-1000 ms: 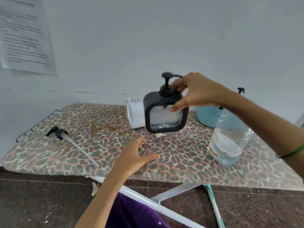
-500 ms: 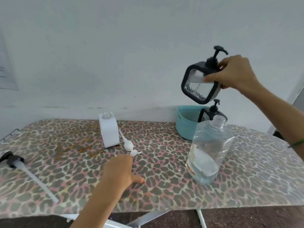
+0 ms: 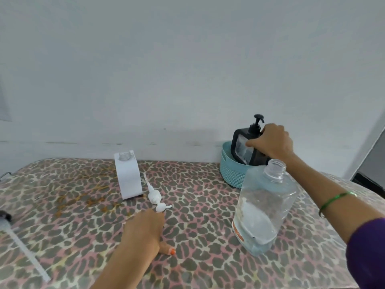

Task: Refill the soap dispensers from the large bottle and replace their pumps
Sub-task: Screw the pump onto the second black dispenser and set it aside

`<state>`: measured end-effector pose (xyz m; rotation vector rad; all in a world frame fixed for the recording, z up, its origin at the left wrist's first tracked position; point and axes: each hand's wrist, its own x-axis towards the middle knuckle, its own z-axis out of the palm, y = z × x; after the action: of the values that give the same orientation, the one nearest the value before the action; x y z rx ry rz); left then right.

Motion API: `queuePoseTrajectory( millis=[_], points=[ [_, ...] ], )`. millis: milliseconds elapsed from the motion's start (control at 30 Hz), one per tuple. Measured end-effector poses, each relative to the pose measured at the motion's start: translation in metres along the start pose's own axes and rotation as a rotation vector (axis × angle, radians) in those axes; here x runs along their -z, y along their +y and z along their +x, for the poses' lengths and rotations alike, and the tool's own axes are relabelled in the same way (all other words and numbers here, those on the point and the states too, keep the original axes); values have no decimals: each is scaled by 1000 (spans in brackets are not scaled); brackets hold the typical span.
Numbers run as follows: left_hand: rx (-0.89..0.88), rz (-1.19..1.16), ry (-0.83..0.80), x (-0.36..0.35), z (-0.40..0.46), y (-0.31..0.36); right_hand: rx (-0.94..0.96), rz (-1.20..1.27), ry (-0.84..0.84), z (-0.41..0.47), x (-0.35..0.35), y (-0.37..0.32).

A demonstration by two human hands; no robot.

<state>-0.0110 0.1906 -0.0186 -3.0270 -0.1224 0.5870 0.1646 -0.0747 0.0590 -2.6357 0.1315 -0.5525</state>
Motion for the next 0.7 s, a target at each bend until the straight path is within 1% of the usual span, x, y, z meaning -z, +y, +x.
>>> queuePoseTrajectory(
  millis=[133, 333, 400, 533, 700],
  points=[
    [-1, -14, -17, 1, 0, 0, -15, -94, -27, -3, -13, 4],
    [-10, -21, 3, -1, -2, -1, 1, -111, -83, -3, -33, 9],
    [-14, -23, 4, 0, -4, -1, 10, -154, -69, -2, -39, 10],
    [-9, -24, -9, 1, -5, -1, 25, -317, 6, 2, -45, 12],
    [-10, -19, -17, 0, -4, 0, -48, -314, 16, 1, -50, 16]
  ],
)
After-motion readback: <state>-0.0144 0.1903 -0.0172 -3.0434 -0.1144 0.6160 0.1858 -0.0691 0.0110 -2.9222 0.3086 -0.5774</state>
